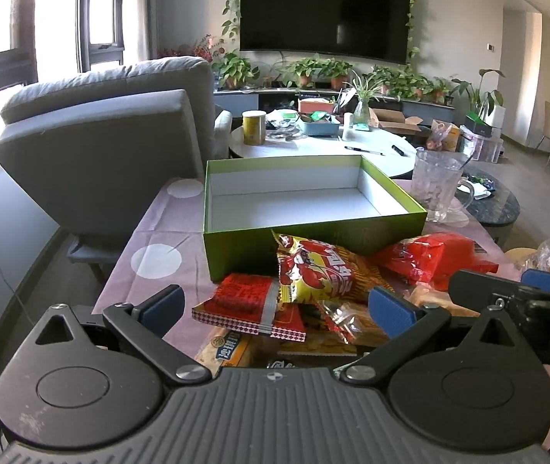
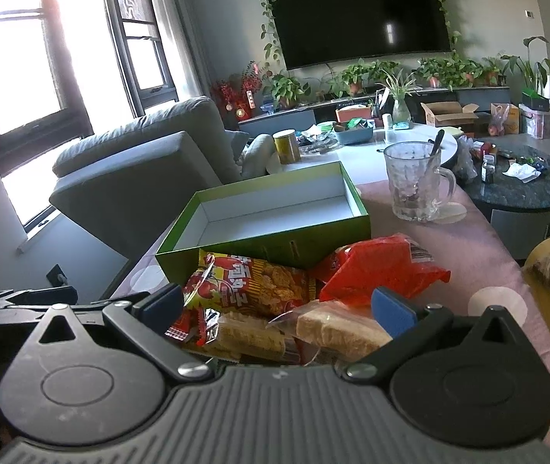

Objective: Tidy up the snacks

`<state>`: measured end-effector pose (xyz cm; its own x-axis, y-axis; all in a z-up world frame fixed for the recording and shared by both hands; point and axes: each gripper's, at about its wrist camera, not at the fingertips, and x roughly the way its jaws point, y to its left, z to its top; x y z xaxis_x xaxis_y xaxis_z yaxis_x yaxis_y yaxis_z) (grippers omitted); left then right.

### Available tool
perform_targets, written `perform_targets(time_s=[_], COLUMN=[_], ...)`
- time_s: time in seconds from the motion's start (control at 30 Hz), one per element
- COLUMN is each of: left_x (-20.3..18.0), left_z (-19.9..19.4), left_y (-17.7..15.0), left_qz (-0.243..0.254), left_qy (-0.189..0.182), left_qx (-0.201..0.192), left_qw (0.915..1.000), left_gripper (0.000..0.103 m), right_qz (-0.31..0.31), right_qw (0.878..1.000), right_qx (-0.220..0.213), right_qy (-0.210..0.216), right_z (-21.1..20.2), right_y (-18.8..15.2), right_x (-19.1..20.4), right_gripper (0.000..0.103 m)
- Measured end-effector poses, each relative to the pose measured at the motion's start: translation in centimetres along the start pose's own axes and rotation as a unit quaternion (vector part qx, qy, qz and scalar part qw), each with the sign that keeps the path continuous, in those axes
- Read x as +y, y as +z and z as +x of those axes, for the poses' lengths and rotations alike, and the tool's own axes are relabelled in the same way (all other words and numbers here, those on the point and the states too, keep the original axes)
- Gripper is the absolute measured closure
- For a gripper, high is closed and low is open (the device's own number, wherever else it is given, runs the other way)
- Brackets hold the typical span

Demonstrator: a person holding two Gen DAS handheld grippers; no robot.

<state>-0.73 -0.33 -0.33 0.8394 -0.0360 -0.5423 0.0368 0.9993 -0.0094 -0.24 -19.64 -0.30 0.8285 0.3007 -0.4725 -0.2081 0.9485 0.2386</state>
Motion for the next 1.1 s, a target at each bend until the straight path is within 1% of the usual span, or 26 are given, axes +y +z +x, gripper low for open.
perform_targets(time_s=[0.43, 0.77, 1.1], left_x=[-0.3, 0.0, 0.0], left_z=[0.2, 0.6, 1.0], left_y=[0.1, 0.1, 0.0], left_qz=[0.005, -0.002, 0.005], left_qy=[-0.003, -0.001, 0.000], left_qx=[0.002, 0.008, 0.010], left_qw=[1.0000, 1.0000, 0.9999], left_gripper=[0.001, 0.001, 0.001], right_qz=[0.005, 0.016, 0.011], right_qw=[1.000, 1.000, 1.000], right_qx=[0.002, 0.007, 0.010], right_qy=[0.001, 0.007, 0.011], right_z=[0.0, 0.2, 0.6], right_y=[0.1, 0.4, 0.7], right_x=[-0.2, -0.8, -0.6], right_gripper=[0.025, 0.025, 0.025])
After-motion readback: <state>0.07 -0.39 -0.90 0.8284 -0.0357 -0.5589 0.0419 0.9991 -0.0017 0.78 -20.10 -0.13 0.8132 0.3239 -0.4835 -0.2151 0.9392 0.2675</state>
